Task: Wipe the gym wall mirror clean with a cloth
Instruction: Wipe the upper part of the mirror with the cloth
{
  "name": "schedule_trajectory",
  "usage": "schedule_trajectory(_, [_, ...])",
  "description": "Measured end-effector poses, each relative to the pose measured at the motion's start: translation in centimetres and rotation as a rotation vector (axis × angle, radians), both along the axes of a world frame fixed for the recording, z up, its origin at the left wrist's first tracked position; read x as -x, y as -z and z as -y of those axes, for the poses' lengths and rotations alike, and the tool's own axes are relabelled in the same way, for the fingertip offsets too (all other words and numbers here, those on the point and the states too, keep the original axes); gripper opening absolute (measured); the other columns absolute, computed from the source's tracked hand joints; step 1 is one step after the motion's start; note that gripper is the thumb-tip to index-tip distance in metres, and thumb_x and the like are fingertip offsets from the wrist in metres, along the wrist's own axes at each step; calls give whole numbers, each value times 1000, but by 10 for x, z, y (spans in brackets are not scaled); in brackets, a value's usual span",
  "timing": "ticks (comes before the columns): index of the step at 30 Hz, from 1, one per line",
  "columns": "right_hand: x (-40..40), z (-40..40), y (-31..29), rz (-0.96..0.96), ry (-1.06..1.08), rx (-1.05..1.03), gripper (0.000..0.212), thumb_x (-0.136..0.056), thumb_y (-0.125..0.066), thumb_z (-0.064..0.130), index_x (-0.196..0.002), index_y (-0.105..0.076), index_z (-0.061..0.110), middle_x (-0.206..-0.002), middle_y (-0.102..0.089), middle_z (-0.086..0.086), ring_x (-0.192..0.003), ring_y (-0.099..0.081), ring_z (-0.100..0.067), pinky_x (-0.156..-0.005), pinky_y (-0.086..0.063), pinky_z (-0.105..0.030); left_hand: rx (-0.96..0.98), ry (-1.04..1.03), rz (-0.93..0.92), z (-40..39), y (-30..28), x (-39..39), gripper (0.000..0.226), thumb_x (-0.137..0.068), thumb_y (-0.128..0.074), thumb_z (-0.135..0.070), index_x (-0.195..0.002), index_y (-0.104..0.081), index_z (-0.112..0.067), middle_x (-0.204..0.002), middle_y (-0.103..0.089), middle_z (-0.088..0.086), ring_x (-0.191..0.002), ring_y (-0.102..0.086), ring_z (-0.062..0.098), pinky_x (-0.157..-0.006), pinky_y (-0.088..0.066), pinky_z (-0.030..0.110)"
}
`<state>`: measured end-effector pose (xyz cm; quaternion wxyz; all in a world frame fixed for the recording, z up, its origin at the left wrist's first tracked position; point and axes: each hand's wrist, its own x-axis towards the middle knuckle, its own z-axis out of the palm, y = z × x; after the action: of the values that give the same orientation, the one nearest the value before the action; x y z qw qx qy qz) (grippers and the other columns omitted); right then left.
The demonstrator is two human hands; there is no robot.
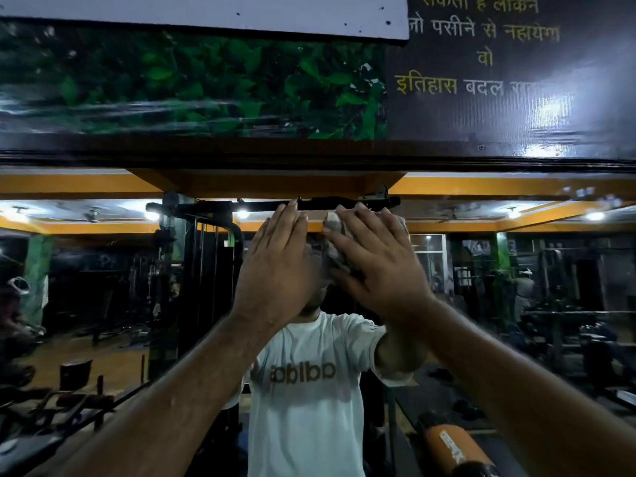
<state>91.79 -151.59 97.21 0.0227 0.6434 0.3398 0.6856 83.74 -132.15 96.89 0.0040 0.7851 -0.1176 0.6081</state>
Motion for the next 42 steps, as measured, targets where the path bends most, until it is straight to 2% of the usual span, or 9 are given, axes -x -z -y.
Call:
schedule_trajectory(5, [8,-12,-1,-146,-22,-532,63,-104,-39,58,-157,-46,24,-168,-33,-8,-158,-23,-30,-127,-15,-56,-17,-18,-5,-16,3,3,63,-100,-54,-24,-154,-34,-1,-164,-25,16,-154,-18,27,-123,-8,36])
schedule_trajectory(11, [2,-14,12,-17,41,-15,63,-106,-40,57,-158,-45,21,-168,-33,-11,-159,-23,-31,-126,-20,-58,-55,34,-13,-29,3,3,58,-101,-51,-24,-152,-38,-2,-164,-27,16,-153,-23,28,-123,-12,36])
schedule_trajectory(15, [11,-31,-10,-173,-7,-545,64,-104,-39,58,-160,-40,26,-170,-29,-7,-160,-18,-29,-128,-11,-55,-17,37,1,-42,1,4,61,-97,-47,-25,-152,-38,0,-163,-28,17,-152,-23,29,-122,-10,36])
schedule_trajectory(21, [8,-44,-8,-17,15,-23,61,-104,-45,54,-158,-43,24,-168,-33,-9,-158,-26,-31,-127,-18,-56,-47,68,30,-56,-3,5,55,-100,-50,-23,-150,-42,-2,-161,-34,15,-150,-29,26,-122,-13,34])
schedule_trajectory(25, [14,-58,-34,-147,-11,-456,63,-105,-37,57,-159,-42,26,-170,-29,-6,-160,-20,-29,-128,-11,-54,-14,40,60,-71,-13,7,60,-96,-43,-29,-149,-43,-2,-160,-34,16,-151,-28,27,-122,-14,35])
schedule_trajectory(30, [16,-81,-35,-50,17,-122,62,-106,-38,56,-158,-44,24,-169,-32,-7,-159,-23,-29,-127,-16,-56,-57,50,46,-84,-17,8,56,-102,-50,-27,-152,-39,-4,-163,-30,14,-152,-23,25,-122,-8,31])
schedule_trajectory(34, [23,-94,-47,-127,-10,-450,62,-105,-38,56,-158,-42,26,-170,-30,-5,-160,-20,-28,-128,-12,-53,-38,42,69,-98,-13,11,56,-100,-47,-28,-150,-41,-4,-161,-33,15,-151,-26,26,-121,-10,33])
schedule_trajectory(39, [26,-118,-29,-43,-12,-73,62,-105,-38,56,-156,-49,23,-167,-36,-7,-158,-26,-28,-126,-19,-57,-52,41,59,-113,-6,14,56,-100,-52,-23,-151,-40,-3,-161,-33,16,-151,-27,26,-123,-10,35])
schedule_trajectory(42, [24,-112,-32,-72,-11,-346,60,-105,-41,55,-156,-47,24,-168,-35,-6,-158,-25,-27,-127,-16,-55,-57,45,71,-122,0,15,56,-98,-50,-22,-148,-43,-1,-159,-36,17,-149,-31,29,-122,-14,38])
